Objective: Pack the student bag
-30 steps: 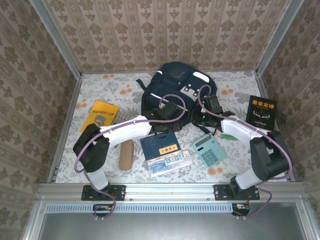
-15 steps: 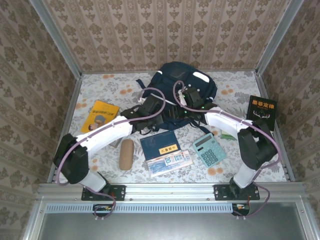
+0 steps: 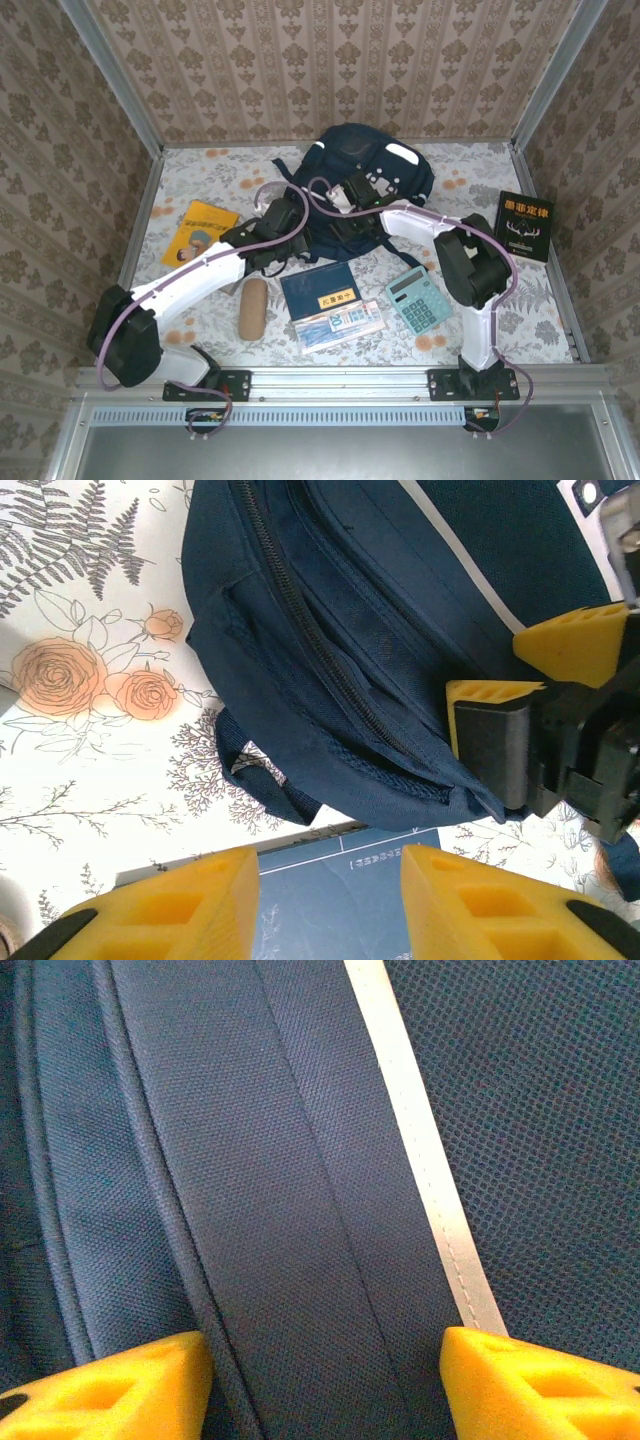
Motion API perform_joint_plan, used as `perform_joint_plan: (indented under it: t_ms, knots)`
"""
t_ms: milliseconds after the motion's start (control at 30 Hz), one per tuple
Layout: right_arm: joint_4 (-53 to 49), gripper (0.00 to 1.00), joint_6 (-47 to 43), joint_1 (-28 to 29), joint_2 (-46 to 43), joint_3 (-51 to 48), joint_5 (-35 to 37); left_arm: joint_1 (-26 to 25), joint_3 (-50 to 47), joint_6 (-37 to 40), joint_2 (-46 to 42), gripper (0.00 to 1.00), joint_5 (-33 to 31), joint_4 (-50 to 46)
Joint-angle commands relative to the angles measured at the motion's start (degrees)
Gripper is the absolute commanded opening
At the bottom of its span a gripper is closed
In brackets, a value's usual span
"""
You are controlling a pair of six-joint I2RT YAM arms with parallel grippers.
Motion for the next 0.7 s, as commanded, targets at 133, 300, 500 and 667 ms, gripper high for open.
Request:
perform_joint_plan:
  t_ms: [133,300,500,667]
  knots:
    - [-8.0,0.62,-6.6,1.9,6.0,7.3,7.7,1.1,-2.2,-0.5,-2.7,0.42,0.7,0.7]
    - [-10.9,0.29,-6.1,2.5,7.3,8.8,4.4,1.4,-3.9,0.3,-4.5,0.43,1.1,1.5]
    - [-13.5,0.00,-0.9,2.5,6.8,10.9,3.1,1.6,-4.4,3.1,-4.8,0.43,2.1,3.0]
    - [-14.8,0.00,4.6,2.2,0.2,12.6,-0.4,0.9,-4.1,5.7,-3.4,0.42,4.3,6.7]
